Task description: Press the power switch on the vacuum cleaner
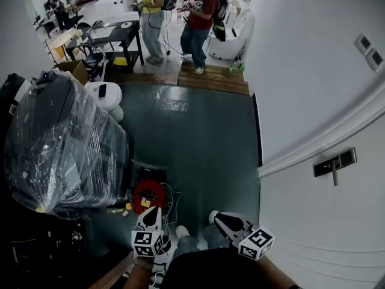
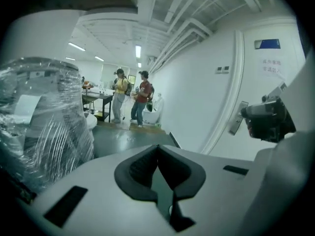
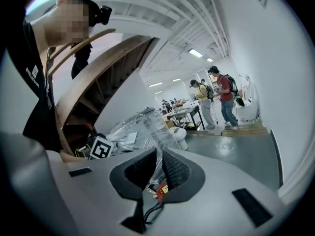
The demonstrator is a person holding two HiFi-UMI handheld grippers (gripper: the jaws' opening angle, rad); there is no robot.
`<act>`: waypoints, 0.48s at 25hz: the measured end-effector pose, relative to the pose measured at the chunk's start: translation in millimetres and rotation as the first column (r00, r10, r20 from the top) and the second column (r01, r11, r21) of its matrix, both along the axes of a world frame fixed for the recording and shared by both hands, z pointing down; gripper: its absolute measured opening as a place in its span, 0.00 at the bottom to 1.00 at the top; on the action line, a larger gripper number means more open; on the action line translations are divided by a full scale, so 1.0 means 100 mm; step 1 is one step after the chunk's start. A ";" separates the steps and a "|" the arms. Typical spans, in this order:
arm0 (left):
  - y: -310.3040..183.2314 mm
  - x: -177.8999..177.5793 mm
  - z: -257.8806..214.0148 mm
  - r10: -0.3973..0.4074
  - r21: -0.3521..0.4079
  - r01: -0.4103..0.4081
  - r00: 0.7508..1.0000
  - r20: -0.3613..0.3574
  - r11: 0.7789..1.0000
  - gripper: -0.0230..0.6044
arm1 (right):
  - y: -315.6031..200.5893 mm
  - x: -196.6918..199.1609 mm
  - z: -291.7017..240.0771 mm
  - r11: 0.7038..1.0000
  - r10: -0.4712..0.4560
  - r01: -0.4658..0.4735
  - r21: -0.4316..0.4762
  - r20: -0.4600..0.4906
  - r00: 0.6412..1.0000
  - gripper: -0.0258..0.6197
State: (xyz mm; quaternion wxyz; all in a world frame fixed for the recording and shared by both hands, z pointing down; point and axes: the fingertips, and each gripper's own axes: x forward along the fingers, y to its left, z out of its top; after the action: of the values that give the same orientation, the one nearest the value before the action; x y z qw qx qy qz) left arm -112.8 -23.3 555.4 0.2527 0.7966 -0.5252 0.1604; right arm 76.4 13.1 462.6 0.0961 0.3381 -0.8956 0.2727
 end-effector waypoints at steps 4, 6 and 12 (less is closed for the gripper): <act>0.01 0.26 -0.57 0.023 0.088 -0.023 1.000 -0.004 0.996 0.06 | -0.12 0.08 -0.15 0.999 -0.028 0.026 0.040 0.034 0.999 0.13; 0.04 0.39 -0.82 0.024 0.122 -0.022 1.000 -0.008 0.992 0.06 | -0.17 0.15 -0.21 0.998 -0.048 0.045 0.053 0.045 0.998 0.13; 0.12 0.68 -1.38 0.000 0.204 0.002 1.000 -0.011 0.979 0.06 | -0.34 0.35 -0.36 0.992 -0.099 0.093 0.084 0.064 0.993 0.13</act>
State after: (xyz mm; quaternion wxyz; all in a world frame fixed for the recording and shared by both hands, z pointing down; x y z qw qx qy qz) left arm -44.9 -11.1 417.8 0.1728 0.8189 -0.5379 0.1012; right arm 111.2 -21.4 426.8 0.0649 0.2887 -0.9239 0.2427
